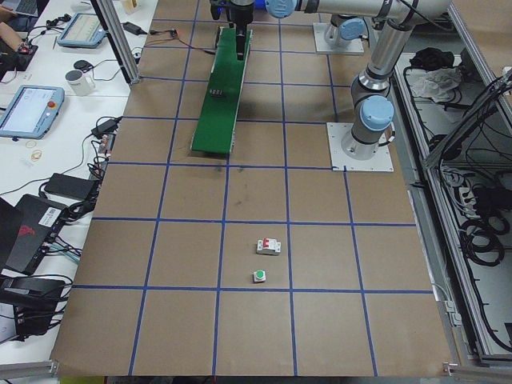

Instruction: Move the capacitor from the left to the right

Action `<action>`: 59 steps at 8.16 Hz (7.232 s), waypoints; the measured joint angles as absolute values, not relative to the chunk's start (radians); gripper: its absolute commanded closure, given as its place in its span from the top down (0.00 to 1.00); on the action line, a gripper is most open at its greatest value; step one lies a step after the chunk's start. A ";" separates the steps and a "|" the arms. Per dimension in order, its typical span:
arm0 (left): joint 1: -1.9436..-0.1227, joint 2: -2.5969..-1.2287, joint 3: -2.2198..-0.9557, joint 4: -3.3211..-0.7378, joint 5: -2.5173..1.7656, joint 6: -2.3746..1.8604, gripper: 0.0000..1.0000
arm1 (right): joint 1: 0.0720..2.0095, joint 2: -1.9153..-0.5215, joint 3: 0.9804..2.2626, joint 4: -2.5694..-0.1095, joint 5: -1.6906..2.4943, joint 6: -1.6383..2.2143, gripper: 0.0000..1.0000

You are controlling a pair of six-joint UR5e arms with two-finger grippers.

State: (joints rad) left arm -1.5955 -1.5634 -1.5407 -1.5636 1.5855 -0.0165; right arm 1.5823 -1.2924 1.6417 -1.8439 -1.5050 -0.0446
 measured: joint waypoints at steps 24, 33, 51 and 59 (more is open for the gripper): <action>-1.595 -1.568 -1.555 -1.454 1.552 -0.012 1.00 | 1.548 -1.224 1.790 -2.125 -1.246 0.156 0.87; -1.595 -1.568 -1.557 -1.454 1.552 -0.011 1.00 | 1.568 -1.232 1.719 -2.033 -1.489 0.017 0.00; -1.595 -1.568 -1.557 -1.453 1.552 -0.010 1.00 | 0.839 -1.289 1.713 -2.033 -1.640 -1.332 1.00; -1.595 -1.568 -1.557 -1.453 1.552 -0.010 1.00 | 1.546 -1.626 1.553 -1.552 -1.596 -0.319 1.00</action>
